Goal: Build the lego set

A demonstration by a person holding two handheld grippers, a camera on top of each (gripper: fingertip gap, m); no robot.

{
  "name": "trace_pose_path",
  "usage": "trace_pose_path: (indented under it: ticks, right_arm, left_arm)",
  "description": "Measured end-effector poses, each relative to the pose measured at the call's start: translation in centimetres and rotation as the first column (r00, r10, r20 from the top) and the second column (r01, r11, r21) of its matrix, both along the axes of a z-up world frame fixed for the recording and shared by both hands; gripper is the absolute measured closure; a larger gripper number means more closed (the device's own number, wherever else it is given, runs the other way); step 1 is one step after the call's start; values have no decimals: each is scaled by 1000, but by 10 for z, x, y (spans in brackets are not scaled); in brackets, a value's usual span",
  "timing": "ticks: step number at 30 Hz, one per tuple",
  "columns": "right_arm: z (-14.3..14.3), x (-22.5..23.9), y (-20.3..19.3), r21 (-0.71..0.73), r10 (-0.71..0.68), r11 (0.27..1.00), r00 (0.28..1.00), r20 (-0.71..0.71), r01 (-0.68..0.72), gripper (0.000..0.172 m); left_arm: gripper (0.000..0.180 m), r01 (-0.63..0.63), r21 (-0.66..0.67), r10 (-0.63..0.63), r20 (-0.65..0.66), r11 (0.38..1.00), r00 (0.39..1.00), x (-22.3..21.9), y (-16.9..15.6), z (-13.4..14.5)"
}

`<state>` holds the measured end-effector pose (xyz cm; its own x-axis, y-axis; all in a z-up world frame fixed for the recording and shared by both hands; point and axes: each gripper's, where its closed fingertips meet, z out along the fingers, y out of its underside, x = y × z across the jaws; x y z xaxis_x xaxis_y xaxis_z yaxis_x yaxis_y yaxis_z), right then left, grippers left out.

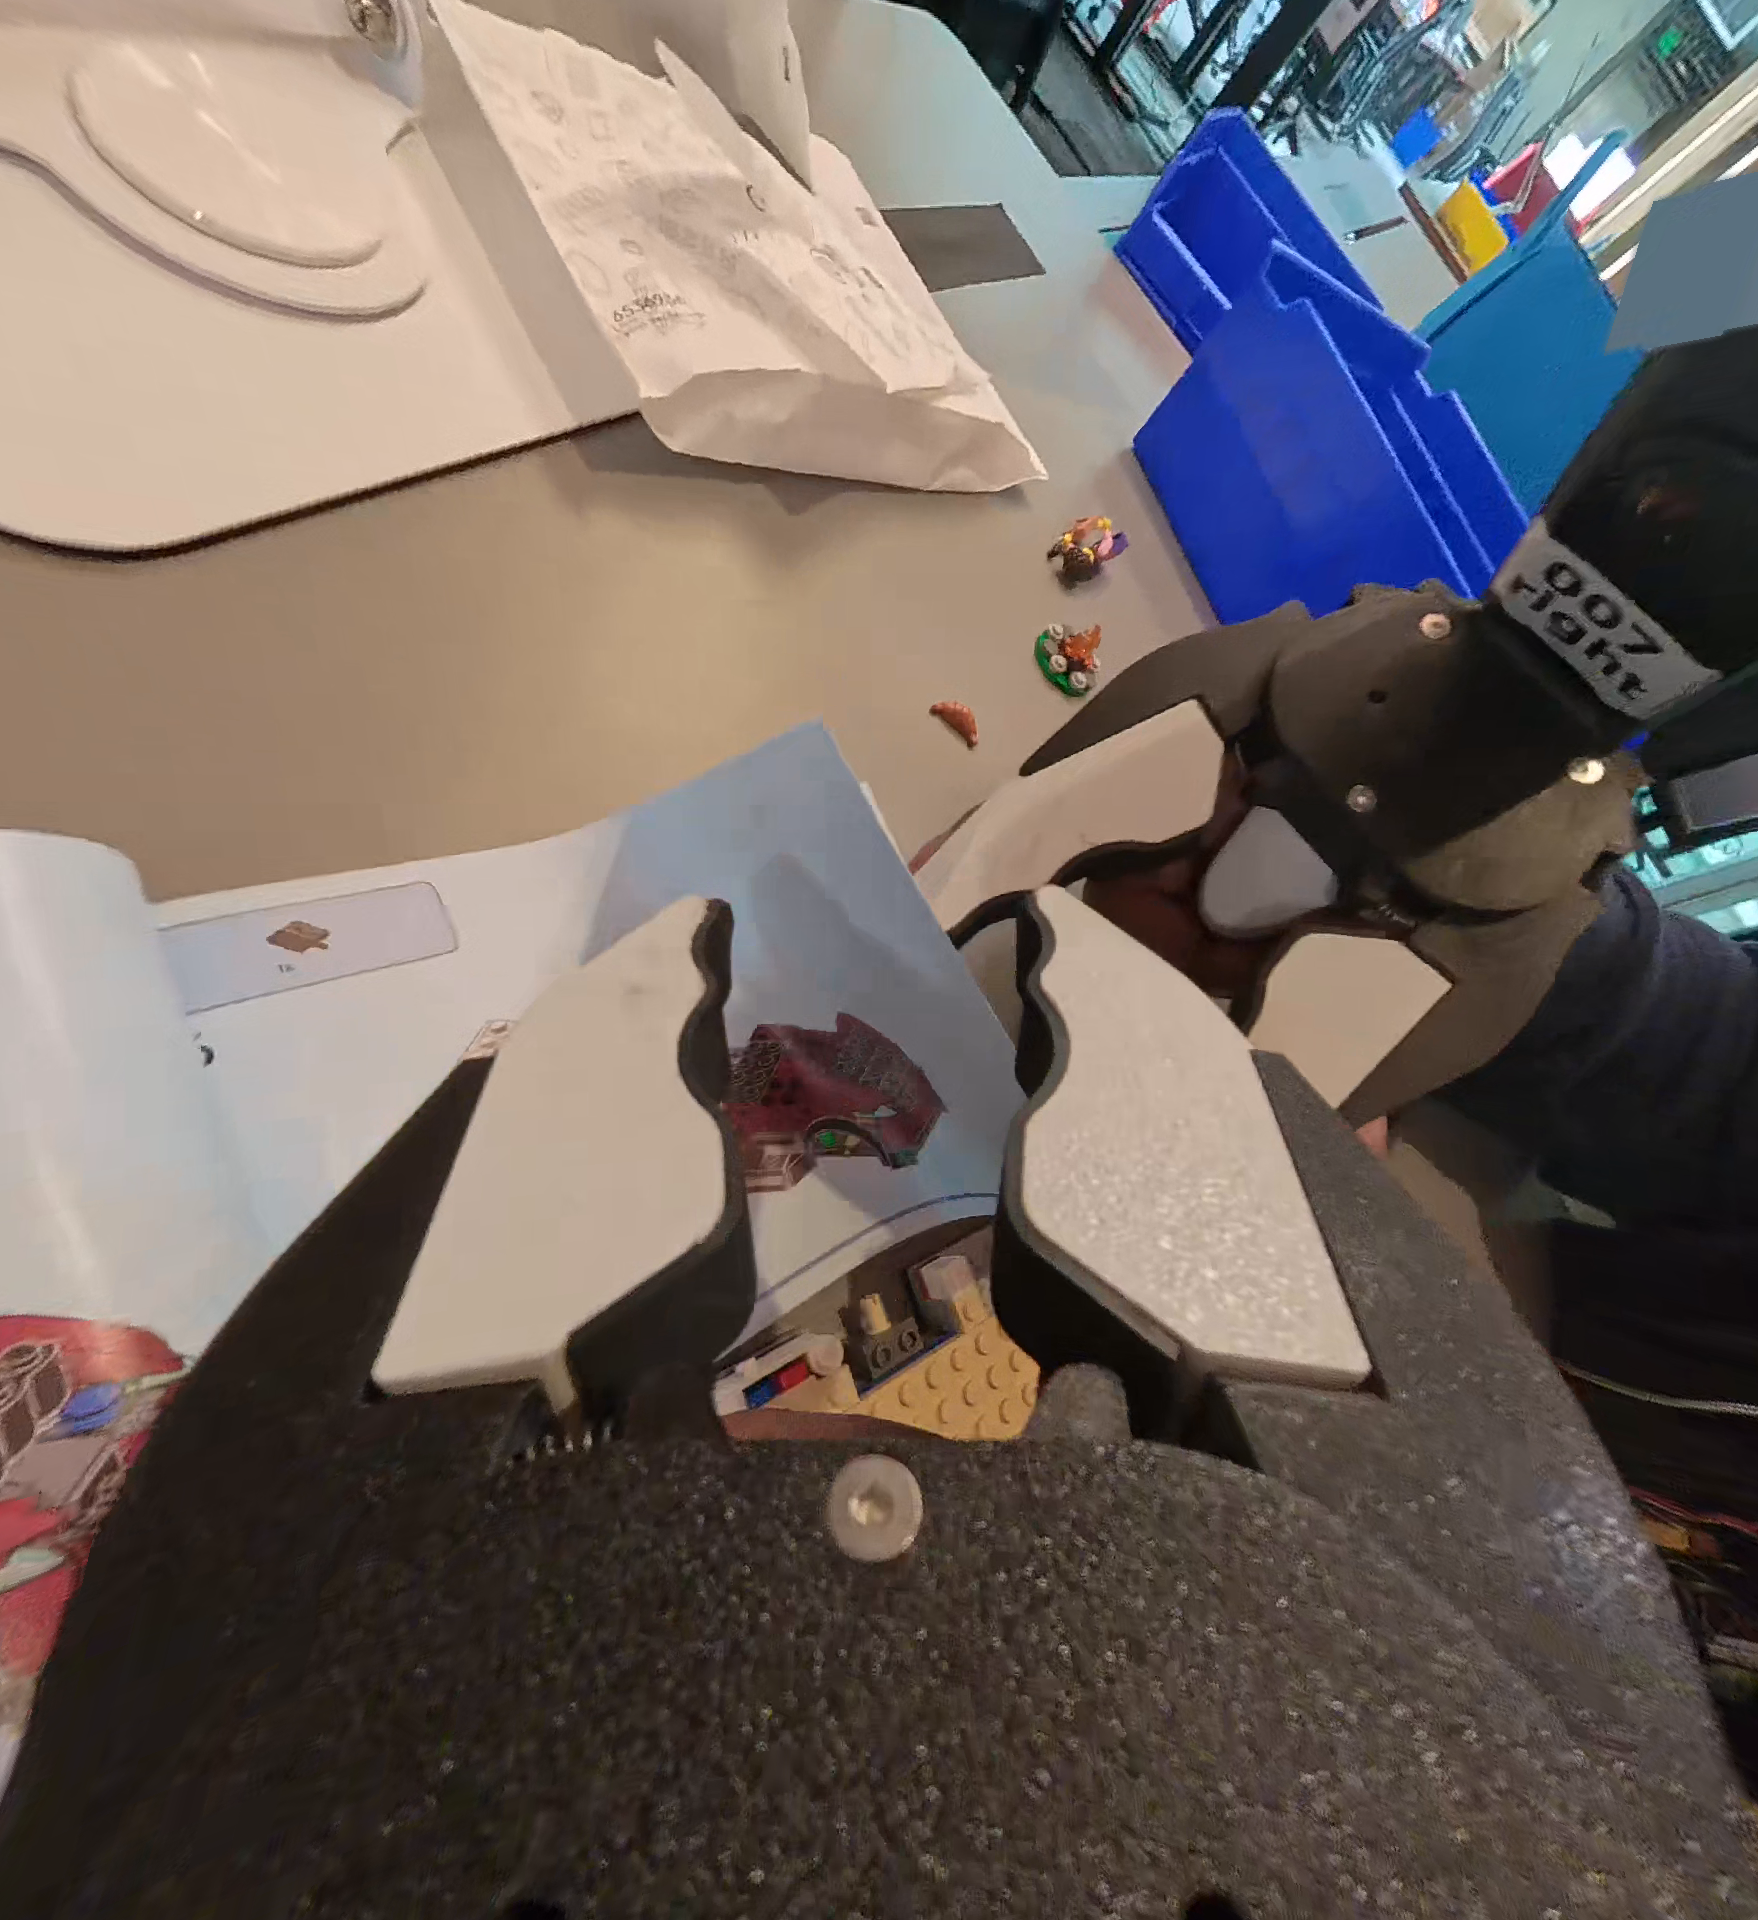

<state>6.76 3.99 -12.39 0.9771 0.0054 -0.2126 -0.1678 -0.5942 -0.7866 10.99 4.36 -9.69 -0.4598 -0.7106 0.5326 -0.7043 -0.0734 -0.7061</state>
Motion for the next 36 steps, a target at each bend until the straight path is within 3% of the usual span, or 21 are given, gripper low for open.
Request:
trace_pose_path:
  ticks: [9,14,18,22,31,36]
  right_arm:
    - [1,-8,13,-21,11,1000,995,96,-9,110]
    - [9,-6,11,7,-17,1000,997,72,17,109]
    - [16,2,10,45,-80,996,997,7,80,108]
    - [2,14,9,-7,-149,989,989,9,149,105]
    - [-11,18,8,-46,-168,985,986,5,168,106]
    - [-13,19,6,-60,-168,984,986,9,168,106]
  left_arm:
    - [164,-41,-99,38,-23,994,999,-10,13,-3]
    - [179,-63,-202,63,-8,977,998,-11,17,2]
    - [178,-78,-248,78,-11,966,997,-9,19,5]
    - [176,-58,-248,56,-14,967,998,-10,15,3]
    - [171,-43,-237,39,-23,970,999,-12,13,-1]
    - [180,-53,-242,48,-26,969,998,-11,15,0]
